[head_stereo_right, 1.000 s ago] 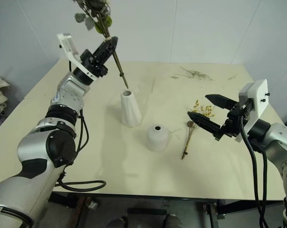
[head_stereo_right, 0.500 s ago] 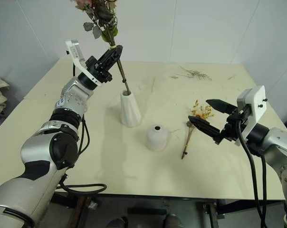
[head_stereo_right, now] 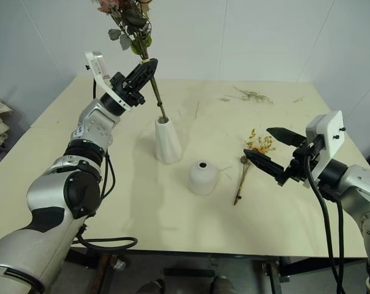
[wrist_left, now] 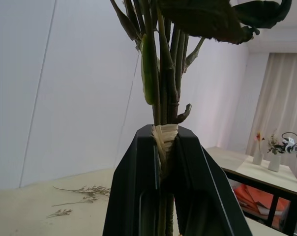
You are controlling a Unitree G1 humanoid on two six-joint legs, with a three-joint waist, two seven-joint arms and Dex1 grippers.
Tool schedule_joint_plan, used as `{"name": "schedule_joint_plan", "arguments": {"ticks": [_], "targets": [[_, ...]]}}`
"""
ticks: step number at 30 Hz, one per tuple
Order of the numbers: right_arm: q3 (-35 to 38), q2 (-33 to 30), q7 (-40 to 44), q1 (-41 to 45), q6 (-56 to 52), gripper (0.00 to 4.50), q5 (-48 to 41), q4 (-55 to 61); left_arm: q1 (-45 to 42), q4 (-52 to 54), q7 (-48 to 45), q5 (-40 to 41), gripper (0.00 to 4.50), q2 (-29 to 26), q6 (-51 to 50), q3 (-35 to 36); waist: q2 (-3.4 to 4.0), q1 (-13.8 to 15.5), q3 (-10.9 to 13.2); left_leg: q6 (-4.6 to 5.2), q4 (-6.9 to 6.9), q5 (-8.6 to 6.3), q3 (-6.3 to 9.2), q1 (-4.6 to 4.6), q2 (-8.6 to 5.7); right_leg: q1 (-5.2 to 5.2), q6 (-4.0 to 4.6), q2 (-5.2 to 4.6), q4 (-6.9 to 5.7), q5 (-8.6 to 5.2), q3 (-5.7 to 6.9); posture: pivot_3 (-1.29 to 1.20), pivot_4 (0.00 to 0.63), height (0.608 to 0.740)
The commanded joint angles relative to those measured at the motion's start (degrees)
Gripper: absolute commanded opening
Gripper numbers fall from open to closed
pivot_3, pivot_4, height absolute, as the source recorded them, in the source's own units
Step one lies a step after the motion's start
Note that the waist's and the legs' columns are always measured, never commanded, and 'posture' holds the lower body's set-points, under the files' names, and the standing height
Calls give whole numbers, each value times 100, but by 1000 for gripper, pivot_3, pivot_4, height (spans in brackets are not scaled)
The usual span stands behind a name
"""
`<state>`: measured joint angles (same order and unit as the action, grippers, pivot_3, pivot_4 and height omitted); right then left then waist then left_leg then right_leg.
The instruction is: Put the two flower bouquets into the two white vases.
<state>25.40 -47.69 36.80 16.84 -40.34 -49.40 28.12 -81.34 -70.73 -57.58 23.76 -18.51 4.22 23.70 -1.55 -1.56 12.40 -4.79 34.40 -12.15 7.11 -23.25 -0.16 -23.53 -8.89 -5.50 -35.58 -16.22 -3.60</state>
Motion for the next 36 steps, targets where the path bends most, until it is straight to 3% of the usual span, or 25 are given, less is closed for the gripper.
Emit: {"name": "schedule_joint_plan", "arguments": {"ticks": [1, 33, 36], "targets": [[98, -50, -13, 24, 132, 4500, 11, 165, 18, 34, -67, -66, 79, 5, 74, -34, 0, -2, 0, 0, 0, 0, 0, 0, 0, 0, 0, 0, 0, 0, 0, 0, 150, 740], [62, -35, -49, -9, 143, 4500, 74, 207, 468, -109, -38, -439, 79, 154, 82, -207, 0, 2, 0, 0, 0, 0, 0, 0, 0, 0, 0, 0, -1, 0, 0, 0, 150, 740], [57, -19, -49, -14, 145, 4500, 92, 219, 482, -108, -80, -451, 1130, 138, -56, -243, 0, 5, 0, 0, 0, 0, 0, 0, 0, 0, 0, 0, -1, 0, 0, 0, 150, 740]]}}
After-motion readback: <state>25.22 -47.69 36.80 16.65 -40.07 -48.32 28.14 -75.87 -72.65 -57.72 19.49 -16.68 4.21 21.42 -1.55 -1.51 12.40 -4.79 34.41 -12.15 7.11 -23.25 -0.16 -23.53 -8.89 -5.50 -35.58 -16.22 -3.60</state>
